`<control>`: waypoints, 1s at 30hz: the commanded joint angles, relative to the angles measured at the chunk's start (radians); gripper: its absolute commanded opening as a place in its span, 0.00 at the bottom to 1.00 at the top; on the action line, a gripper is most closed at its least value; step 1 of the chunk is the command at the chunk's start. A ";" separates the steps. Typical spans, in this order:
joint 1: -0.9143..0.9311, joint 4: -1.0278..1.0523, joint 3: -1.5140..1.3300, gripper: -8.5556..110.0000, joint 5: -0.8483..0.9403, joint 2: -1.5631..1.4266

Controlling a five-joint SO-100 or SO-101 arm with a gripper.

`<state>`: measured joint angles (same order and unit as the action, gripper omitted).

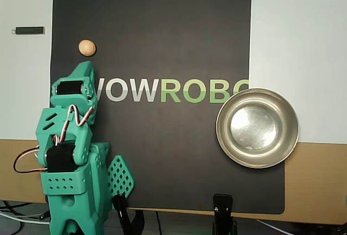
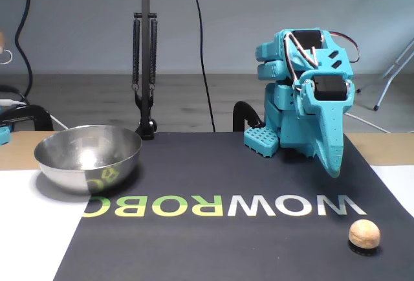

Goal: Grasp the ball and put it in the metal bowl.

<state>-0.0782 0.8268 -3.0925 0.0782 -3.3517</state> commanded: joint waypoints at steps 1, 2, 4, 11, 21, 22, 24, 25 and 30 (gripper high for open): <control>0.002 -0.002 -0.034 0.07 0.003 -0.061; 0.002 -0.002 -0.034 0.07 0.003 -0.061; 0.002 -0.002 -0.034 0.07 0.003 -0.061; 0.002 -0.002 -0.034 0.07 0.003 -0.061; 0.002 0.002 -0.034 0.08 0.002 -0.061; 0.002 0.002 -0.034 0.08 0.002 -0.061; 0.002 0.003 -0.034 0.07 0.002 -0.061; 0.002 0.003 -0.032 0.07 0.002 -0.061; -0.003 0.029 0.011 0.07 0.003 -0.052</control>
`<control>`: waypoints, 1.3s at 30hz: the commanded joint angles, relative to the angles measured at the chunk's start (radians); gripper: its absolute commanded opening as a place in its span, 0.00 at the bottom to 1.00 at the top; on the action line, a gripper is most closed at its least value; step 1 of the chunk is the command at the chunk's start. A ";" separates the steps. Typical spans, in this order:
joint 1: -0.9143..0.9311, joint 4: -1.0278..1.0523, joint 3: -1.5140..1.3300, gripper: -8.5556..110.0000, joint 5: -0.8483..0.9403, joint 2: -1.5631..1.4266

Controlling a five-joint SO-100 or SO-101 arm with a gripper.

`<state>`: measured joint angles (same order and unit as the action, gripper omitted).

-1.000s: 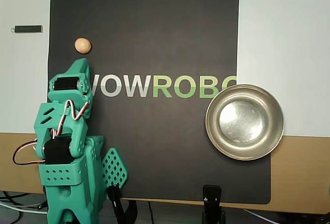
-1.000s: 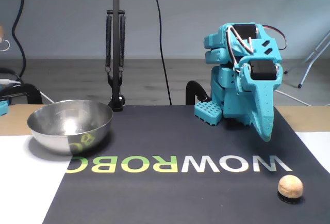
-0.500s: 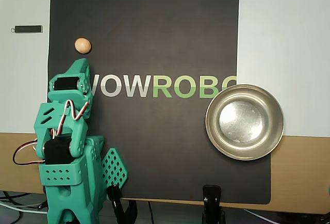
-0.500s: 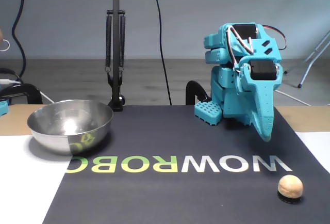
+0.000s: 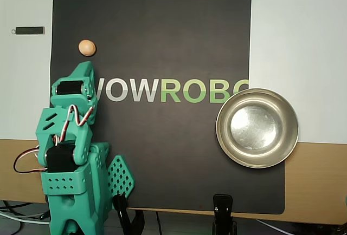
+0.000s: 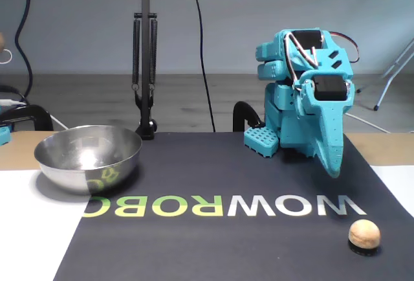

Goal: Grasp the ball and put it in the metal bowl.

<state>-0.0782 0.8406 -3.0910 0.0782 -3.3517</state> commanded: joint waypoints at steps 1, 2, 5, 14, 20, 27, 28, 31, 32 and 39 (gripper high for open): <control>-0.003 0.038 0.040 0.07 0.003 -0.038; -0.006 0.067 0.077 0.07 0.003 -0.017; -0.009 0.158 0.219 0.08 0.003 0.092; -0.009 0.449 0.775 0.07 0.003 0.584; -0.009 0.632 1.111 0.07 0.003 0.877; -0.006 0.792 1.436 0.07 0.003 1.187; -0.006 0.811 1.474 0.07 0.003 1.226; -0.002 0.838 1.560 0.07 0.003 1.327; -0.002 0.838 1.577 0.07 0.003 1.356; -0.006 0.836 1.605 0.07 0.003 1.513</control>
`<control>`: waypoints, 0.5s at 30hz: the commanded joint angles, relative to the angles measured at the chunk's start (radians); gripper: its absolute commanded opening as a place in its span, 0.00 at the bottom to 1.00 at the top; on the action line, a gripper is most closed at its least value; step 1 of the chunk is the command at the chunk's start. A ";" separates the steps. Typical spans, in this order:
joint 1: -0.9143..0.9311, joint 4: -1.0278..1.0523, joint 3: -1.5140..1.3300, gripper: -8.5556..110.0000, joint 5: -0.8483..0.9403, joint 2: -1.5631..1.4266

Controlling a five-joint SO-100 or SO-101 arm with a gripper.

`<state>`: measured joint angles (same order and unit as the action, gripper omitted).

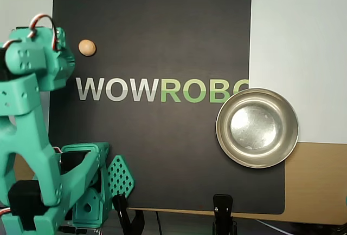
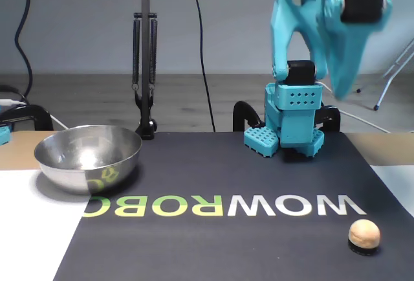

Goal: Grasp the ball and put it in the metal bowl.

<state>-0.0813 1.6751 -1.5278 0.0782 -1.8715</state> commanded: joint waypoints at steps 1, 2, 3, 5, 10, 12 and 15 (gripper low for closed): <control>-0.005 0.000 0.043 0.07 0.005 0.049; -0.005 0.000 0.043 0.08 0.005 0.067; -0.005 0.000 0.043 0.08 0.005 0.083; -0.006 0.000 0.043 0.08 0.023 0.110; -0.006 0.000 0.043 0.07 0.155 0.161; -0.006 0.000 0.043 0.07 0.189 0.181; -0.006 0.000 0.043 0.07 0.244 0.212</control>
<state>-0.0813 1.6659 -1.5278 0.2884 -1.6674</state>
